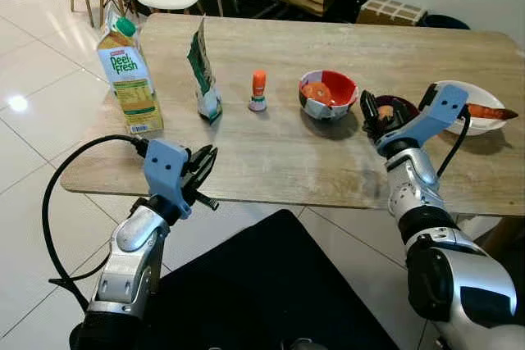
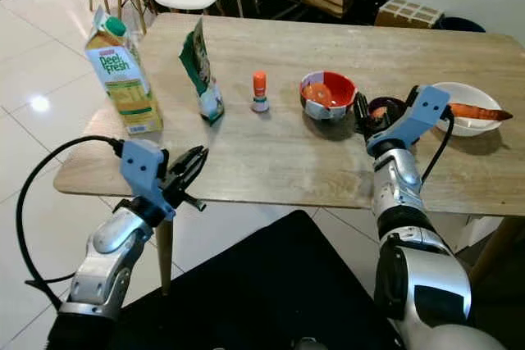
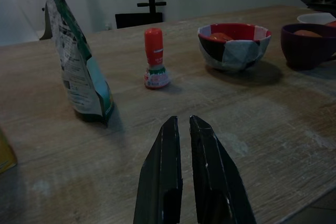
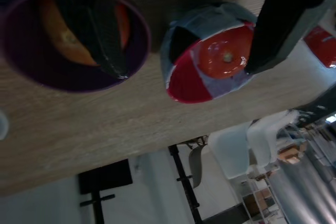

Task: Restocking fridge

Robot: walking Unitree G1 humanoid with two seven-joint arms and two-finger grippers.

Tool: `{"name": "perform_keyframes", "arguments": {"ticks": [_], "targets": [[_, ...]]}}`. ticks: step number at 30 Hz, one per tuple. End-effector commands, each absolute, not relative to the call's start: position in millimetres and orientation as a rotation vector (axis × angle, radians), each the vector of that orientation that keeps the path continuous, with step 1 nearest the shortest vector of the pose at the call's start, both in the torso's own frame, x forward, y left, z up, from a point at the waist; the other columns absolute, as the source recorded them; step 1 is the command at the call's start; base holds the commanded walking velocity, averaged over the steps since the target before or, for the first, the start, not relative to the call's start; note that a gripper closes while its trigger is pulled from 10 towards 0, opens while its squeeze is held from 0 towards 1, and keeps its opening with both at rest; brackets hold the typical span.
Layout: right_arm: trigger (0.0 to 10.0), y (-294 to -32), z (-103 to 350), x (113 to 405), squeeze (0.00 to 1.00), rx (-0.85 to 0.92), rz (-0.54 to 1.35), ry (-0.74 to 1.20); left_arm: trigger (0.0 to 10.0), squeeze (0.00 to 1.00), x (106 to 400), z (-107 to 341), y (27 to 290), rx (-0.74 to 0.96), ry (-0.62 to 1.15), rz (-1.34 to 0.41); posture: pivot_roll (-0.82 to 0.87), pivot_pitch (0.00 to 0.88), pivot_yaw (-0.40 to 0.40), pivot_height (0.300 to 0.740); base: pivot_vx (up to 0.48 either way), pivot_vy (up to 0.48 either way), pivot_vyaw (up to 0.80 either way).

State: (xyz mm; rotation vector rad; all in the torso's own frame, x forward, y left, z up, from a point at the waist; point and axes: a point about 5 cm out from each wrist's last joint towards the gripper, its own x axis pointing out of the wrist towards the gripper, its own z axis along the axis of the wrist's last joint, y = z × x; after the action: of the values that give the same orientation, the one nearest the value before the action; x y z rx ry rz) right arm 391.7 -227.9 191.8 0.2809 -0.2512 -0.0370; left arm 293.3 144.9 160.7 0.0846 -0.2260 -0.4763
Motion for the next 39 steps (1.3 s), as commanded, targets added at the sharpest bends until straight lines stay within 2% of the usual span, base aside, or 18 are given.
{"name": "perform_keyframes", "arguments": {"ticks": [1, 5, 7, 8, 9, 10, 16, 20, 28, 39], "targets": [[10.0, -234.8, 192.9, 391.4, 1.00, 0.229, -0.088, -0.241, 10.0, 0.00, 294.1, 155.7, 140.0, 0.080, -0.202, -0.493, -0.02, 0.169, -0.023, 0.740, 0.000, 0.000, 0.00], [10.0, -240.0, 195.5, 391.7, 1.00, 0.210, -0.132, -0.236, 10.0, 0.00, 294.6, 157.1, 139.8, 0.081, -0.204, -0.495, -0.01, 0.173, -0.019, 0.740, 0.000, 0.000, 0.00], [10.0, -242.8, 196.7, 392.1, 0.68, 0.196, -0.157, -0.227, 10.0, 0.00, 294.6, 157.7, 139.7, 0.082, -0.205, -0.497, -0.01, 0.176, -0.017, 0.740, 0.000, 0.000, 0.00], [10.0, -243.7, 196.7, 392.4, 0.30, 0.191, -0.162, -0.219, 10.0, 0.00, 294.2, 157.5, 139.3, 0.083, -0.204, -0.499, -0.01, 0.176, -0.017, 0.740, 0.000, 0.000, 0.00], [10.0, -244.2, 196.6, 392.6, 0.07, 0.179, -0.168, -0.211, 10.0, 0.00, 294.1, 157.3, 139.2, 0.084, -0.202, -0.501, 0.00, 0.179, -0.014, 0.740, 0.000, 0.000, 0.00], [10.0, -245.9, 195.7, 392.7, 0.00, 0.185, -0.181, -0.198, 10.0, 0.00, 293.8, 157.3, 139.1, 0.085, -0.201, -0.503, 0.00, 0.181, -0.013, 0.740, 0.000, 0.000, 0.00], [10.0, -249.1, 192.0, 393.3, 0.00, 0.210, -0.197, -0.150, 10.0, 0.00, 292.9, 158.6, 139.5, 0.084, -0.201, -0.505, 0.01, 0.190, -0.009, 0.740, 0.000, 0.000, 0.00], [10.0, -253.1, 187.3, 393.0, 0.00, 0.305, -0.193, -0.109, 10.0, 0.00, 290.2, 158.7, 143.1, 0.070, -0.193, -0.492, 0.02, 0.194, -0.011, 0.740, 0.000, 0.000, 0.00], [10.0, -258.3, 186.0, 391.9, 0.00, 0.332, -0.202, -0.092, 10.0, 0.00, 287.1, 157.8, 146.3, 0.069, -0.185, -0.482, 0.03, 0.200, -0.022, 0.740, 0.000, 0.000, 0.00], [10.0, -257.1, 194.0, 393.5, 0.00, 0.347, -0.050, -0.104, 10.0, 0.00, 285.7, 158.5, 144.6, 0.056, -0.182, -0.486, 0.02, 0.186, -0.024, 0.740, 0.000, 0.000, 0.00]]}}
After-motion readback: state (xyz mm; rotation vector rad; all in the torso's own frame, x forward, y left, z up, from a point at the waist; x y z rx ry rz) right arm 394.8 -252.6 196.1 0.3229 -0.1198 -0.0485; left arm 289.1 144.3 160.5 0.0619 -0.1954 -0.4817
